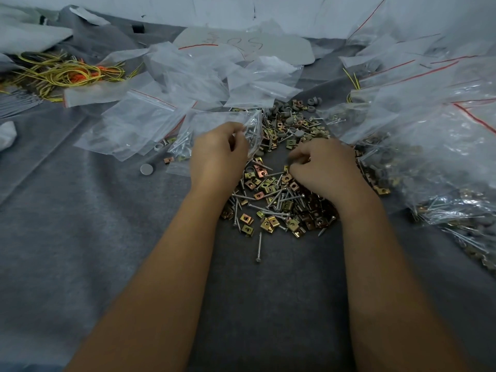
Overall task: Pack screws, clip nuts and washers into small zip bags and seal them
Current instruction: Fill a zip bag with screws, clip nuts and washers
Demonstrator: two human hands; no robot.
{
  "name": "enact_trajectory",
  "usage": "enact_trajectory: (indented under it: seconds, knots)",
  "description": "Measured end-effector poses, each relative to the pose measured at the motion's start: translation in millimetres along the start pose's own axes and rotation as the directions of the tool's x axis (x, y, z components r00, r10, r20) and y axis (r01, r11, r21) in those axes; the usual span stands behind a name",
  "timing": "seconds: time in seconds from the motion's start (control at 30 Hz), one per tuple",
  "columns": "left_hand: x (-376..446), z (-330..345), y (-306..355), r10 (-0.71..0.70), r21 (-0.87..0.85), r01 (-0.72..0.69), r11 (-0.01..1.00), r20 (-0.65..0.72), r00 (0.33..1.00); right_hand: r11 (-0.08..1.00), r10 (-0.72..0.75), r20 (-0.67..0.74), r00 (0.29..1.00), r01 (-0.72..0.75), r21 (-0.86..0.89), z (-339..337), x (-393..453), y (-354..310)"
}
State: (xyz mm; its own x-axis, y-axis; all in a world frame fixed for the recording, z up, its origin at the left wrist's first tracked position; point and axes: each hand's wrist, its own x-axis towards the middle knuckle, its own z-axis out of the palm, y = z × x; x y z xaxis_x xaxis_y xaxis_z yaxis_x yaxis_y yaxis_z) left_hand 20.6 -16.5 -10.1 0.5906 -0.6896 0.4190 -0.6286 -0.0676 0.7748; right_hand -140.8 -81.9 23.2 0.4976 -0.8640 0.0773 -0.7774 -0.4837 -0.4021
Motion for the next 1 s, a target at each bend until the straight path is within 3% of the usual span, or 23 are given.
enact_trajectory:
  seconds: [0.1, 0.33, 0.47, 0.63, 0.77, 1.0]
  knots:
    - [-0.2, 0.1, -0.8, -0.002, -0.004, 0.002, 1.0, 0.017, 1.0, 0.999, -0.002, 0.088, 0.996, 0.006, -0.053, -4.1, -0.6, -0.4]
    - [0.2, -0.4, -0.2, 0.0, 0.0, 0.0, 1.0, 0.046, 0.999, 0.987, -0.023, 0.143, 0.989, -0.001, 0.16, -6.8, -2.8, 3.6]
    - [0.3, 0.0, -0.7, -0.002, -0.005, 0.002, 1.0, 0.046, 0.999, 0.985, -0.044, 0.057, 0.997, 0.034, 0.169, 1.5, -0.4, 3.4]
    - [0.6, 1.1, -2.3, -0.031, -0.035, 0.032, 0.999, 0.05, 0.998, 0.913, -0.005, -0.142, 0.99, 0.063, 0.404, 13.6, 4.7, 3.8]
    - [1.3, 1.6, -3.3, -0.05, -0.044, 0.052, 0.998, 0.058, 0.997, 0.876, 0.042, -0.22, 0.975, 0.07, 0.477, 15.0, 6.2, 3.8]
    - [0.7, 2.5, -3.1, -0.07, -0.052, 0.073, 0.996, 0.054, 0.996, 0.911, 0.026, -0.298, 0.954, 0.1, 0.4, 17.4, 7.1, 4.6]
